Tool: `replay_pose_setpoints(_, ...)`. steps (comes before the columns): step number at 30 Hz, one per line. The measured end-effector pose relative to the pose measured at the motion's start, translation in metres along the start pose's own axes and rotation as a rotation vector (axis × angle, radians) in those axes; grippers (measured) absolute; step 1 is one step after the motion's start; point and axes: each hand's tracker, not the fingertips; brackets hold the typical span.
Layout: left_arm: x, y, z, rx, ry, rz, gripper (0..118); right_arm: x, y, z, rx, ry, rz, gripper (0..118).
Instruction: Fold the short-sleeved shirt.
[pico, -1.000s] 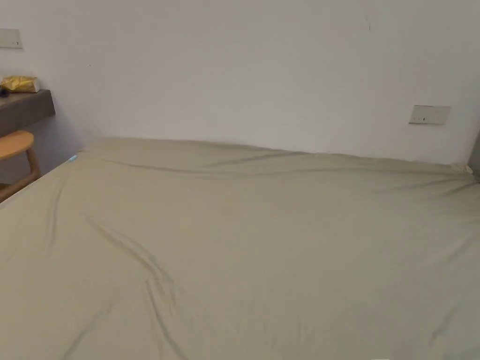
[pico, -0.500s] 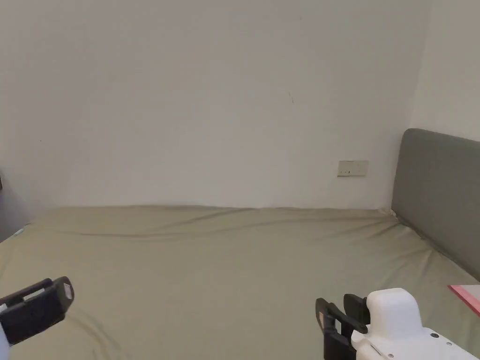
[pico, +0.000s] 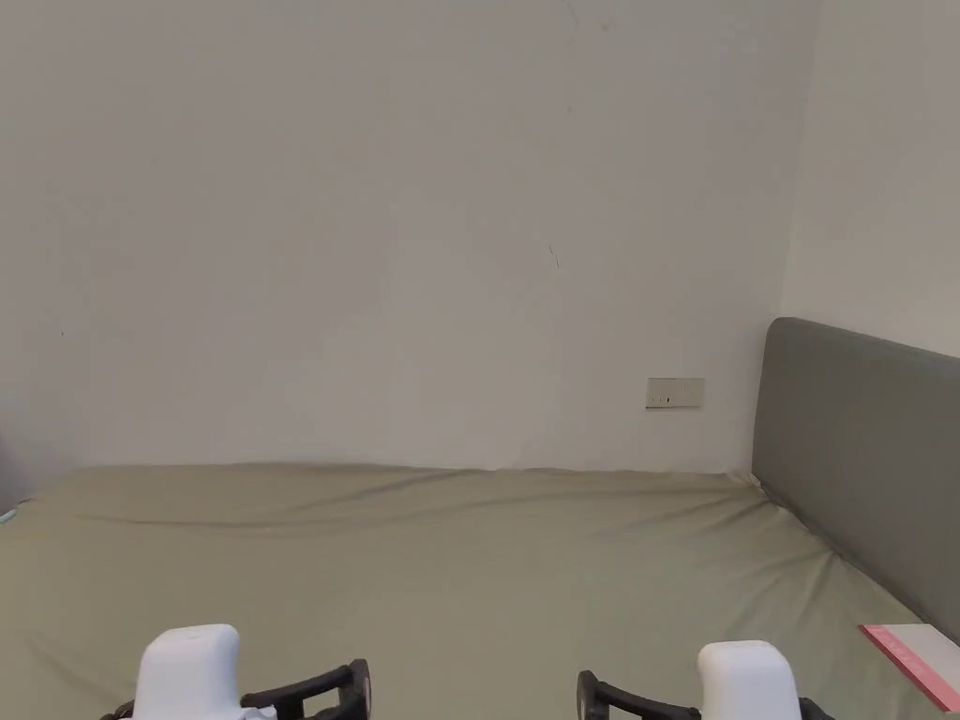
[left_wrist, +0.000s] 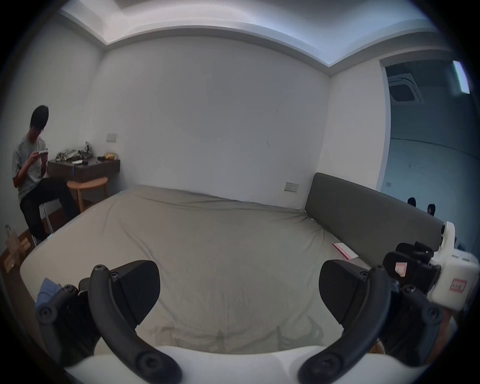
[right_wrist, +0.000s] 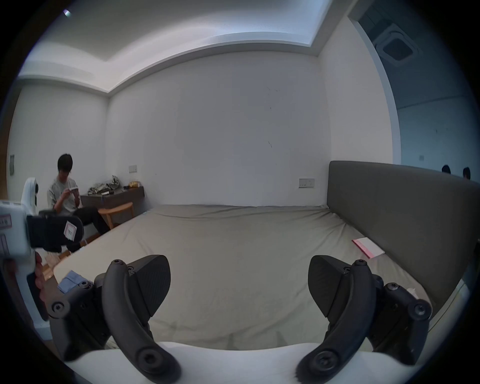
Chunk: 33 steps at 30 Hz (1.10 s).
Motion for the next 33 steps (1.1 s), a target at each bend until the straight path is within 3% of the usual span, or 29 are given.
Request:
replay_pose_setpoints(5, 0.009, 0.000, 0.001, -0.037, 0.099, -0.091, 118, -0.001, 0.006, 0.003, 0.013, -0.019, 0.015, 111)
replay_pose_setpoints(13, 0.003, 0.000, 0.006, -0.045, 0.065, 0.021, 118, -0.006, 0.008, 0.008, 0.020, -0.004, 0.040, 111)
replay_pose_setpoints(15, 0.007, -0.003, 0.008, 0.013, 0.186, -0.025, 118, -0.006, 0.008, 0.009, 0.021, -0.005, 0.045, 110)
replay_pose_setpoints(21, 0.020, -0.009, 0.021, 0.252, 0.331, -0.189, 118, -0.004, 0.010, 0.010, 0.027, 0.000, 0.033, 111)
replay_pose_setpoints(26, 0.020, 0.004, 0.021, 0.146, 0.238, -0.098, 118, -0.005, 0.012, 0.012, 0.028, 0.001, 0.035, 111)
replay_pose_setpoints(33, 0.020, 0.000, 0.019, 0.095, 0.207, -0.095, 118, -0.003, 0.012, 0.015, 0.033, -0.007, 0.048, 111)
